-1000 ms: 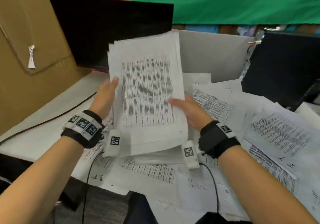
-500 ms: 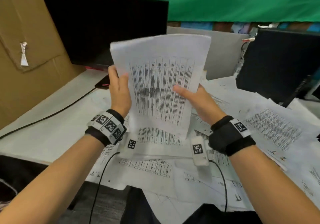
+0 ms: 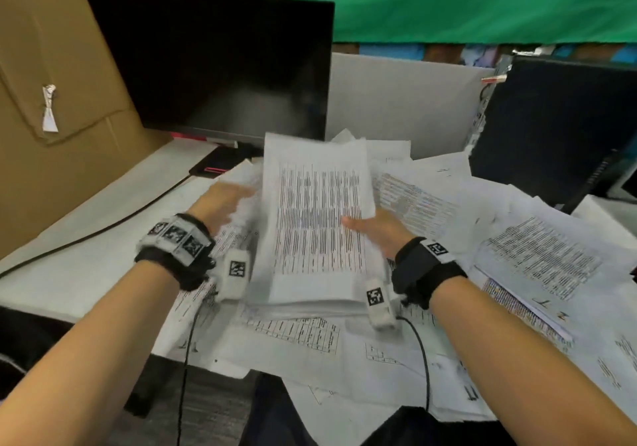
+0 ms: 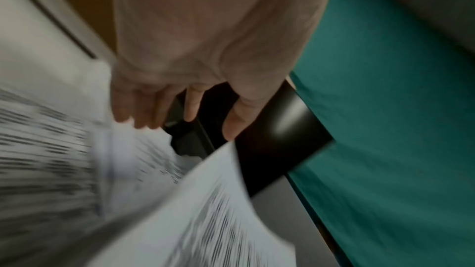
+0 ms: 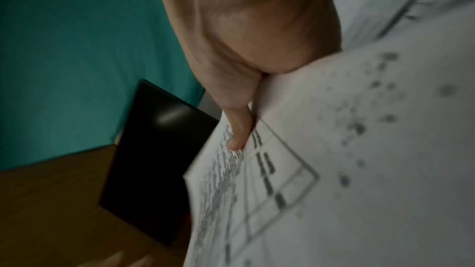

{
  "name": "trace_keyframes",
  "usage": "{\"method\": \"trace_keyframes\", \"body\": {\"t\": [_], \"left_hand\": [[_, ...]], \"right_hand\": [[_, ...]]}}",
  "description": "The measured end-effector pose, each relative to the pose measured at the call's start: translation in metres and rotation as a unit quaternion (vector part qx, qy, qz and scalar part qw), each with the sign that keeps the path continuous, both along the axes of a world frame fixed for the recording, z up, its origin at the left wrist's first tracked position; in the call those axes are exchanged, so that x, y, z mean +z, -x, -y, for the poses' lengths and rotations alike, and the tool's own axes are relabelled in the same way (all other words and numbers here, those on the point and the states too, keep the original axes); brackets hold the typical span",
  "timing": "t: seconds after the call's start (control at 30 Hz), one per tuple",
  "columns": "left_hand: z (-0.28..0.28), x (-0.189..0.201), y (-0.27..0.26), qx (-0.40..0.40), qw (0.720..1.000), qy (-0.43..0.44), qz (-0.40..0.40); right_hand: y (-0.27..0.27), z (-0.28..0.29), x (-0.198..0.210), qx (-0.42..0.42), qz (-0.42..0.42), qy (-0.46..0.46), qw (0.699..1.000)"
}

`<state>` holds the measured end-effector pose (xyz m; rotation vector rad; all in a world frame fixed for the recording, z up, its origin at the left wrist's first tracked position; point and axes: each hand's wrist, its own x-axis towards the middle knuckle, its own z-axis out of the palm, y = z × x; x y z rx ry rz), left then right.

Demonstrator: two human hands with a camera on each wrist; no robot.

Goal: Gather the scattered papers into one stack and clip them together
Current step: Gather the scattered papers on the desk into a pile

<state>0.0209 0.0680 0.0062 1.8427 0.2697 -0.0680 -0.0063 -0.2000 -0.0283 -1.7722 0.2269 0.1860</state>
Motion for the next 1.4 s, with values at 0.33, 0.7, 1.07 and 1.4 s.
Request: {"method": "trace_keyframes", "body": {"t": [0.33,0.7,1.07,1.4], "left_hand": [[-0.085,-0.053,0.028,-0.004,0.931,-0.329,-0.157],[-0.026,0.094,0.103,0.094,0.798,-0.471,0.364],[-0.003,0.048,0.035,-0.040,0.967,0.098,0.232],[0.036,-0.049,-0.004,0.013,0.997,-0.061,-0.037]], "right_hand": [[-0.015,-0.008,-0.037,-0.019,-0.056,0.351,0.934],[-0.016,0.003,-0.034,0.051,-0.053,0.267,0.961],[0.008,0.008,0.010,0.023,0.062,-0.183,0.981],[0.001,0.014,-0.021,0.083,-0.029,0.124,0.988]]}}
